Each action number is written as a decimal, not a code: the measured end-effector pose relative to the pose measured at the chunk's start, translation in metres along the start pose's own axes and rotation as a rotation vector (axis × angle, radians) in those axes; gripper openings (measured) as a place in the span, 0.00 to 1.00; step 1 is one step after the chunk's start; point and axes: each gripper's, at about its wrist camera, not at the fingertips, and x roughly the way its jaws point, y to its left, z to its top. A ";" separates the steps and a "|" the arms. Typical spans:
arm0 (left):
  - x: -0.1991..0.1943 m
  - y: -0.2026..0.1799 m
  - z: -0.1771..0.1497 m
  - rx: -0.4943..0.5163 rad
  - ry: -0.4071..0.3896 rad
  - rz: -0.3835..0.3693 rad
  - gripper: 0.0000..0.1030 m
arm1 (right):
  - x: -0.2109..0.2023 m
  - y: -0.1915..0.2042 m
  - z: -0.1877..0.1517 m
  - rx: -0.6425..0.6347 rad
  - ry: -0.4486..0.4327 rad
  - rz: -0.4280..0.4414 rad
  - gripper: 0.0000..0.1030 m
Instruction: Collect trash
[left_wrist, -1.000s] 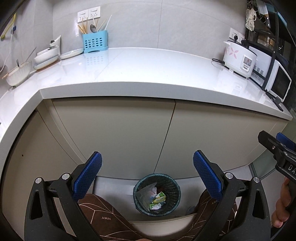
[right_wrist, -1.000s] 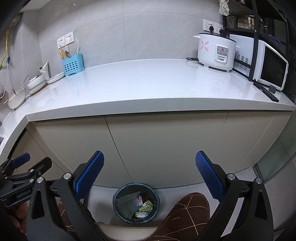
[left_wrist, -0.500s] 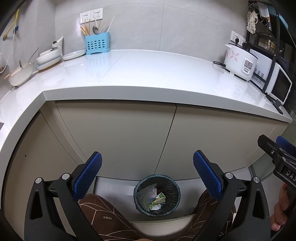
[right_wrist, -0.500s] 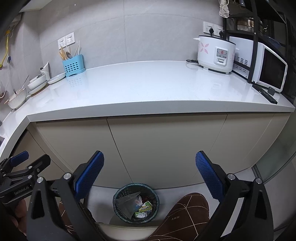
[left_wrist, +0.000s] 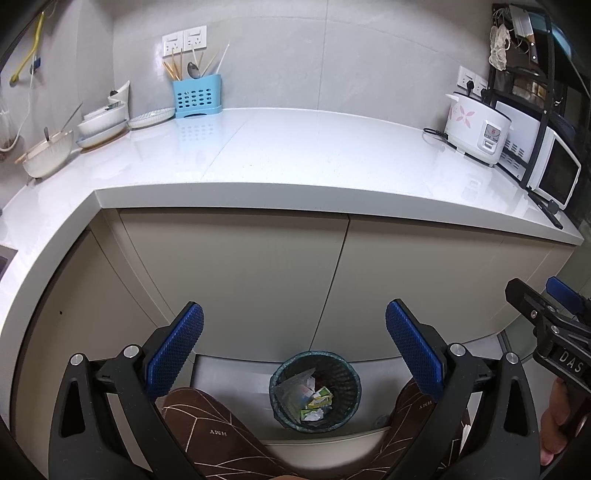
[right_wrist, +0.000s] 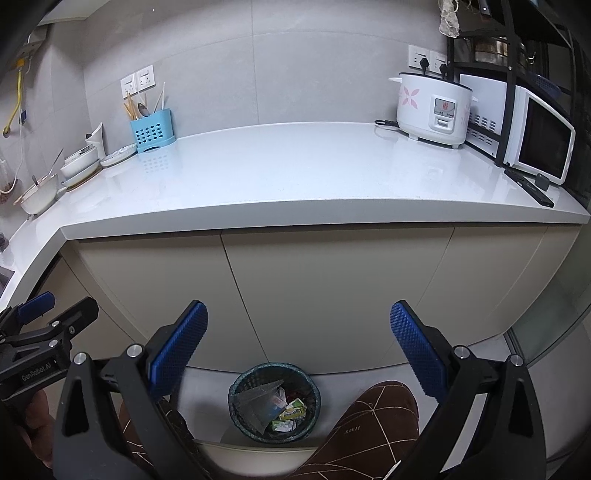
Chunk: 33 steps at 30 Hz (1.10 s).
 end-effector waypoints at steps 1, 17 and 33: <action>0.000 0.000 0.000 0.000 0.001 -0.001 0.94 | 0.000 0.000 -0.001 -0.001 -0.001 0.000 0.93; 0.000 0.000 -0.001 0.004 0.001 0.004 0.94 | -0.003 0.005 -0.002 -0.001 -0.004 -0.001 0.93; -0.004 -0.005 -0.001 0.022 -0.011 0.012 0.94 | -0.009 0.012 -0.001 -0.008 -0.017 -0.008 0.92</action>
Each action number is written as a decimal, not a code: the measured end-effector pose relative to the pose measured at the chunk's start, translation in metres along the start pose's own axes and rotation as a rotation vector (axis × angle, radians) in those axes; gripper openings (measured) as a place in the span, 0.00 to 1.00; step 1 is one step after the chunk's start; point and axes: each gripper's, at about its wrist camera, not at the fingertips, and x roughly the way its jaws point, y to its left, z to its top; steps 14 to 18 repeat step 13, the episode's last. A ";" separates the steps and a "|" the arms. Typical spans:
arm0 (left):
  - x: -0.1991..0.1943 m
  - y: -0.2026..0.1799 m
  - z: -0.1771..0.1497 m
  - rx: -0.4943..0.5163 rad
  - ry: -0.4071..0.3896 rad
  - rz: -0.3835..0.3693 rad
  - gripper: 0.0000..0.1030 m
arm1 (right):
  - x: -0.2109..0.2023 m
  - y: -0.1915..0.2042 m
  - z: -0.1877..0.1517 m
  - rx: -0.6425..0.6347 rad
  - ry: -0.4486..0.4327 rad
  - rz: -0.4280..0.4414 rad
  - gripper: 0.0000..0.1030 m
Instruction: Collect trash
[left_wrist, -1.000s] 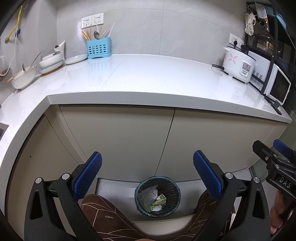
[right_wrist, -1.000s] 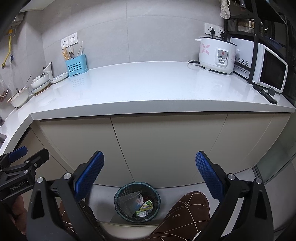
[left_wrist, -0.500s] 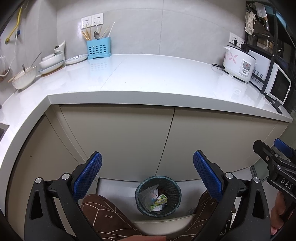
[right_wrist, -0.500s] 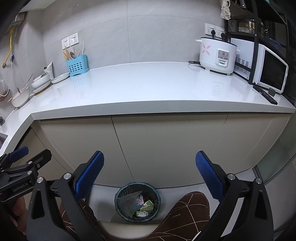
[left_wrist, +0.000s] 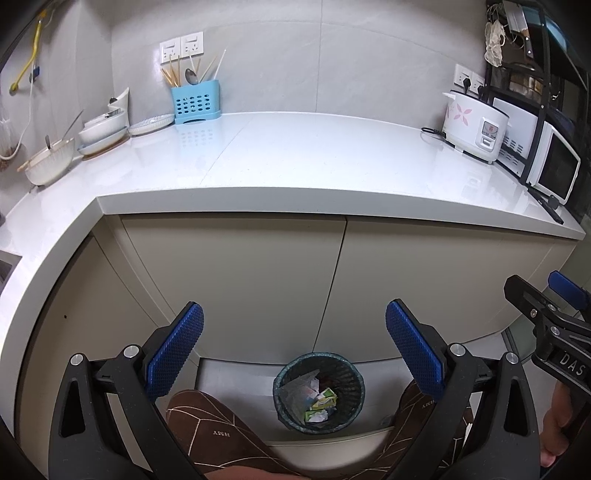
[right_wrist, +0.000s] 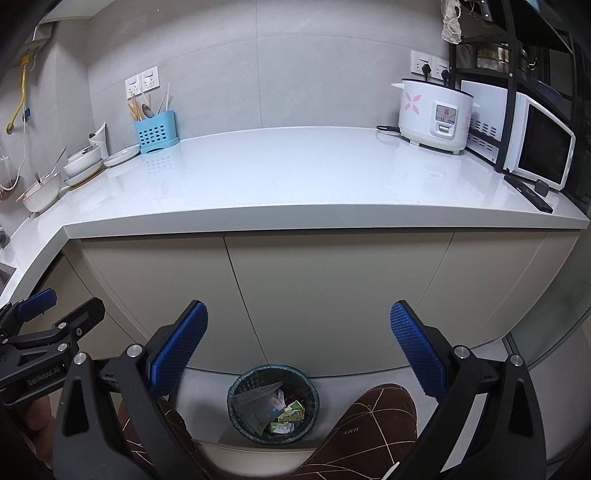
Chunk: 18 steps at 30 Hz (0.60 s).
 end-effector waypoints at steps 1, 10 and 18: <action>0.000 0.001 0.000 -0.004 0.002 -0.003 0.94 | 0.000 0.000 0.000 -0.001 0.000 -0.001 0.93; 0.001 0.003 0.001 -0.018 0.013 -0.015 0.94 | -0.003 0.000 0.002 -0.002 -0.006 -0.002 0.93; 0.001 0.003 0.001 -0.018 0.013 -0.013 0.94 | -0.002 -0.001 0.003 -0.005 -0.005 -0.003 0.93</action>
